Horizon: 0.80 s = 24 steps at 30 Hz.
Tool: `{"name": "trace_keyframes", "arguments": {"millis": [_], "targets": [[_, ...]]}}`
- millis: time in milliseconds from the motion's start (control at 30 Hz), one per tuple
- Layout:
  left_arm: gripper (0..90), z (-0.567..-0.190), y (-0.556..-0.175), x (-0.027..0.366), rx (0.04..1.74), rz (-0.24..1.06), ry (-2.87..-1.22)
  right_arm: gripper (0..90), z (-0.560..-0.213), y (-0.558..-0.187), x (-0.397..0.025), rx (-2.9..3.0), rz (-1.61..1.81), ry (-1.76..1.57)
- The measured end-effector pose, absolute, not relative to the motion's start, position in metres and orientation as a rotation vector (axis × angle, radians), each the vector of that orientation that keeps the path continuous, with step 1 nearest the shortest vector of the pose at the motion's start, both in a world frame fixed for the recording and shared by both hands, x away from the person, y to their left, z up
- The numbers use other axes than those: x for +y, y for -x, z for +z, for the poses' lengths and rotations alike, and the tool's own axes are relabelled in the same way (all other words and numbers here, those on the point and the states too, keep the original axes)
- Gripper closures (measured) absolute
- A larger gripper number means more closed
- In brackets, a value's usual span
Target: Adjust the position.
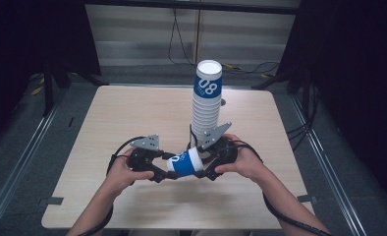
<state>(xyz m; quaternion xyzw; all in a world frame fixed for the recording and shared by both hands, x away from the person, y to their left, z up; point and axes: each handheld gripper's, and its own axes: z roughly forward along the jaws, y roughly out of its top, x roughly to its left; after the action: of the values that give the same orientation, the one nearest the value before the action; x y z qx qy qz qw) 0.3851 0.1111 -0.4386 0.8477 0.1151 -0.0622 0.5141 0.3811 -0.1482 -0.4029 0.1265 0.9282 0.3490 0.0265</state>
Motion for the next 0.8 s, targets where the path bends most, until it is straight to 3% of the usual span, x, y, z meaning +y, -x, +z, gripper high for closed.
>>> {"name": "trace_keyframes", "arguments": {"millis": [800], "targets": [[29.6, -0.4473, -0.3863, 0.1074, 0.261, -0.179, -2.016, 13.8, -0.3958, -0.3844, -0.1402, 2.91, 1.019, -0.245]]}}
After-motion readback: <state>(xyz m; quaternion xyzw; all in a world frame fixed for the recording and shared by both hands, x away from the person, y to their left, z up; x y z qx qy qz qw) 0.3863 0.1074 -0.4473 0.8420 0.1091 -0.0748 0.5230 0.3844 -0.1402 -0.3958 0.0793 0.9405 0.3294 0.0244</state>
